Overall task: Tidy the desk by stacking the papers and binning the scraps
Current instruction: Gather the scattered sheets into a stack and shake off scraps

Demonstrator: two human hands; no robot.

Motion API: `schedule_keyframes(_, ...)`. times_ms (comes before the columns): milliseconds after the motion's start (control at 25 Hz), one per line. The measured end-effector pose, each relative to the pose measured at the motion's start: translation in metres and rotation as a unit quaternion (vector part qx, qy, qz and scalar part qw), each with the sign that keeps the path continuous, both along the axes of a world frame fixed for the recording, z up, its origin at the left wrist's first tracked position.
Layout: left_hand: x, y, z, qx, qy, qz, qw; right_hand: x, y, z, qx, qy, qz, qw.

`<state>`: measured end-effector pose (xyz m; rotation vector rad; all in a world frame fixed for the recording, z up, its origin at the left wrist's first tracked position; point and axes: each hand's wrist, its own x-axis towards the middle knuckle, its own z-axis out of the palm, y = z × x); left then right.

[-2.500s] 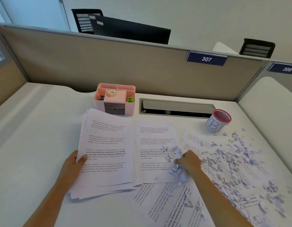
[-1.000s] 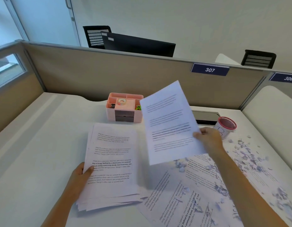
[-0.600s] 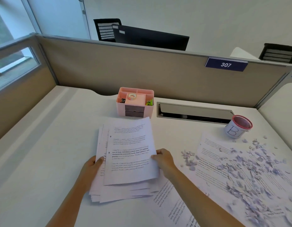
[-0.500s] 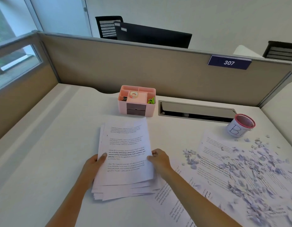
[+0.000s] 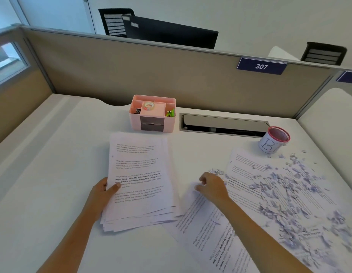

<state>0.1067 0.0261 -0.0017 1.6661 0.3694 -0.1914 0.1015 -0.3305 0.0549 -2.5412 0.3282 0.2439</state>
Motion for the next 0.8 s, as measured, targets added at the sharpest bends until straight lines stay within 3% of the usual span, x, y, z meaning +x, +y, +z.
schedule_keyframes(120,0.000,0.000,0.000,0.002,-0.001,0.000,1.000,-0.006,-0.024,-0.001,-0.129,0.078,0.080,0.985)
schedule_keyframes(280,-0.002,0.000,0.002,-0.006,-0.005,0.008,1.000,0.001,-0.018,-0.006,-0.174,0.088,0.108,0.975)
schedule_keyframes(560,-0.006,0.000,0.001,-0.002,-0.008,0.011,1.000,0.029,-0.012,0.001,-0.122,0.111,0.085,0.983)
schedule_keyframes(800,-0.005,0.001,0.001,0.001,-0.002,0.013,1.000,0.054,-0.030,0.034,0.022,0.074,0.062,0.995)
